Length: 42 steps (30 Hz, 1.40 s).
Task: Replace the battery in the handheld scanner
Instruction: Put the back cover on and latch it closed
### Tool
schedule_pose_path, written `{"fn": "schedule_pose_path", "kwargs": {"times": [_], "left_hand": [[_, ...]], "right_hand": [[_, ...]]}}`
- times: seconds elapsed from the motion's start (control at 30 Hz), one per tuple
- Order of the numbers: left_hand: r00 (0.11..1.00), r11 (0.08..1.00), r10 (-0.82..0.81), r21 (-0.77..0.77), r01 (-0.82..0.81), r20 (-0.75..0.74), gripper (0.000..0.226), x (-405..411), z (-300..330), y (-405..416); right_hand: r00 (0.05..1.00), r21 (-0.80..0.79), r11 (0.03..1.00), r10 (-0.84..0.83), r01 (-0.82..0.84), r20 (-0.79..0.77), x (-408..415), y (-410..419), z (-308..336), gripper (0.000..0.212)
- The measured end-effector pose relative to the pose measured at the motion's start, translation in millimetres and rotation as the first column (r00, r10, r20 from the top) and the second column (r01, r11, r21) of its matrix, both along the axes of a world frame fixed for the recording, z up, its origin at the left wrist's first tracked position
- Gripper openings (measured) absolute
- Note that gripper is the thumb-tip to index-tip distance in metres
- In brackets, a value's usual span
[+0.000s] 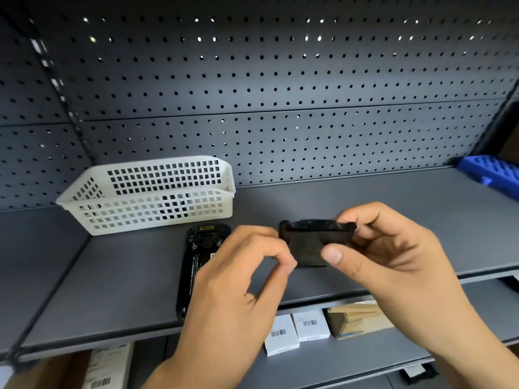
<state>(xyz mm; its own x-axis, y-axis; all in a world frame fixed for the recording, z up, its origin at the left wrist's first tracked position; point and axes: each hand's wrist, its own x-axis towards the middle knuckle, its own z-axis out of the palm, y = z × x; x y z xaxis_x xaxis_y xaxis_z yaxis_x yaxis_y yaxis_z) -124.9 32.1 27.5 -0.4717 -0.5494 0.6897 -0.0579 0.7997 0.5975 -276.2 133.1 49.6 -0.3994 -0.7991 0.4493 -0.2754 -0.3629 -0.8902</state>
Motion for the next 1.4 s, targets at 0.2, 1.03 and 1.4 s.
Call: {"fn": "schedule_pose_path", "kwargs": {"times": [0.2, 1.03, 1.4], "left_hand": [[0.955, 0.710, -0.240, 0.640, 0.294, -0.173, 0.020, 25, 21, -24], [0.979, 0.816, -0.038, 0.571, -0.086, 0.202, 0.028, 91, -26, -79], [0.988, 0.798, -0.080, 0.603, -0.015, 0.131, 0.030, 95, -32, -79]], "right_hand": [[0.995, 0.183, 0.979, 0.077, -0.087, 0.059, 5, -19, 9, 0.028], [0.997, 0.454, 0.888, 0.071, -0.069, 0.013, 54, -93, -42, 0.006], [0.997, 0.451, 0.891, 0.071, -0.051, -0.027, 59, -85, -41, 0.011]]}}
